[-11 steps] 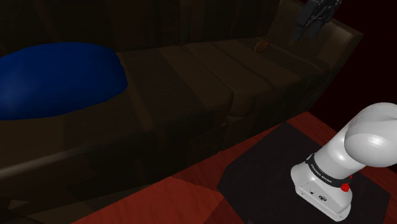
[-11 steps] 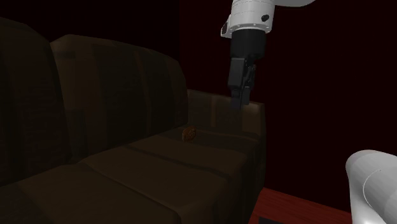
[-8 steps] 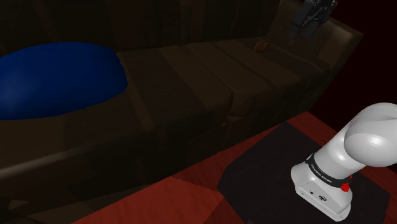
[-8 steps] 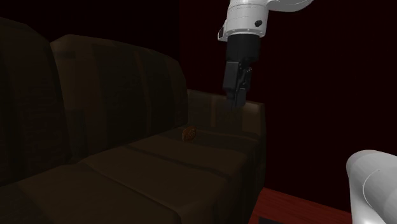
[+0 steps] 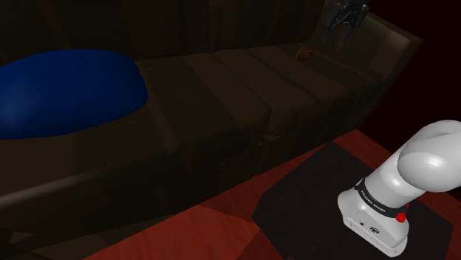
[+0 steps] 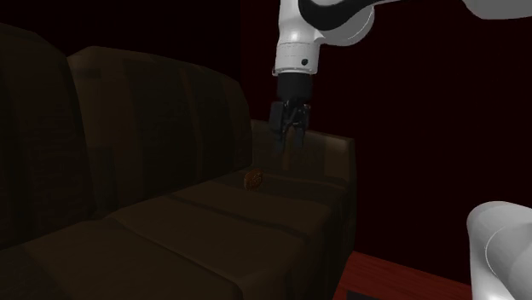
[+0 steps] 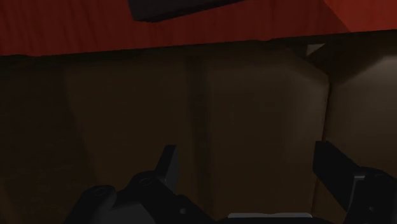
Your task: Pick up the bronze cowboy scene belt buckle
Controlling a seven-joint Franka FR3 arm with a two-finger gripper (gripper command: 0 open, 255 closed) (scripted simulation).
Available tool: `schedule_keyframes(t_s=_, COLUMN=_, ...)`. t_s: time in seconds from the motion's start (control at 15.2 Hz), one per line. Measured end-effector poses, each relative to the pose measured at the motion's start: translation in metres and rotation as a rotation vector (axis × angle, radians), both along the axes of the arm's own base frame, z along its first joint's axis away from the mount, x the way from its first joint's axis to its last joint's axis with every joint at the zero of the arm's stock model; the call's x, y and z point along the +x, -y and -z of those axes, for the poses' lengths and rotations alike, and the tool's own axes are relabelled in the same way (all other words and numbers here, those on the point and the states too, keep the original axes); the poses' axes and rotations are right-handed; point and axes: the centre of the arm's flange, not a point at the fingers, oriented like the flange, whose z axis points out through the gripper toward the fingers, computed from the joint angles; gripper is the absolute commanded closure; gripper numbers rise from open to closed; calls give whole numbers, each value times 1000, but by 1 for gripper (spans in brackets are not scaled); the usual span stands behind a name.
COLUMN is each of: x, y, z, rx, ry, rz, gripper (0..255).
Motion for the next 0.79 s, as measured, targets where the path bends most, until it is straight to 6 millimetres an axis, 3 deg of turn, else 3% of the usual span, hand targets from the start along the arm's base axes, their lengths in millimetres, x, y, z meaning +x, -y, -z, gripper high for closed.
schedule_keyframes(t_s=0.79, x=103, y=118, z=39, rx=19, ry=-19, rz=130, gripper=0)
